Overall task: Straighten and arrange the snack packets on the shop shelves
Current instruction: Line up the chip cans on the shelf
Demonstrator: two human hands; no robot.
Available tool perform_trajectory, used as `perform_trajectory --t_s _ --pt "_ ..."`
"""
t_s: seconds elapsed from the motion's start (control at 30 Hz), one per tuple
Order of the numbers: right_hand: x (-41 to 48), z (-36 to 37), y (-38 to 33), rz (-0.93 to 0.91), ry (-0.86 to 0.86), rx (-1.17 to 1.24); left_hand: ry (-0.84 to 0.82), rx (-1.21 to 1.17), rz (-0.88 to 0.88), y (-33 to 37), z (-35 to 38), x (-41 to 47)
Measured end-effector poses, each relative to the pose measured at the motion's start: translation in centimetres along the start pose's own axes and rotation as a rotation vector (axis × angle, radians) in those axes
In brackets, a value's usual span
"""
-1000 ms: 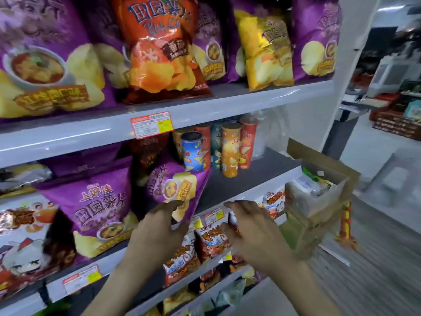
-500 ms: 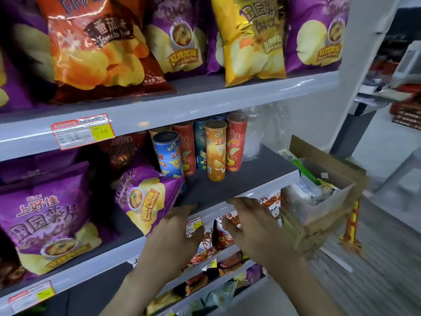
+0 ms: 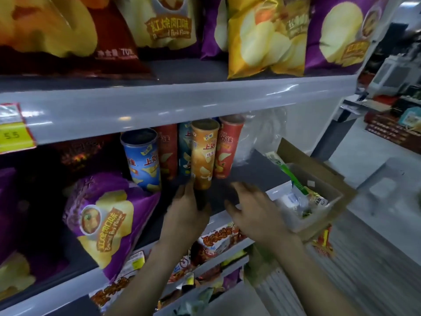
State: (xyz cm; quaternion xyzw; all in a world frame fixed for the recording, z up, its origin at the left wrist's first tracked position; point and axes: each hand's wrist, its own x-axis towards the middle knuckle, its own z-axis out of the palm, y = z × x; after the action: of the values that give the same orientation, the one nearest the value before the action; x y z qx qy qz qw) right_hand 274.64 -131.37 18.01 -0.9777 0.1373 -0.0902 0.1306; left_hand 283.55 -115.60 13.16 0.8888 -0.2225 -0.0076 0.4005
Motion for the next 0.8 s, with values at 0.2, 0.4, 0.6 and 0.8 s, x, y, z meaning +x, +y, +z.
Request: perform_trajectory --t_s 0.2,0.4,0.6,0.8 --pt "3.1 1.9 1.7 -0.005 -0.008 0.095 0.135 -0.125 -0.042 0.4 1.4 1.9" --pt "6.3 3.3 2.7 -0.062 0.025 0.077 0.19 -0.043 -0.138 0.7 2.0 3.9" --pt "9.0 2.6 6.0 -0.043 0.149 0.208 0.3 -0.071 -0.24 2.3 3.9 6.0" --pt "12.6 4.0 9.1 -0.093 0.134 0.645 0.402 -0.127 -0.336 3.9 5.4 7.1"
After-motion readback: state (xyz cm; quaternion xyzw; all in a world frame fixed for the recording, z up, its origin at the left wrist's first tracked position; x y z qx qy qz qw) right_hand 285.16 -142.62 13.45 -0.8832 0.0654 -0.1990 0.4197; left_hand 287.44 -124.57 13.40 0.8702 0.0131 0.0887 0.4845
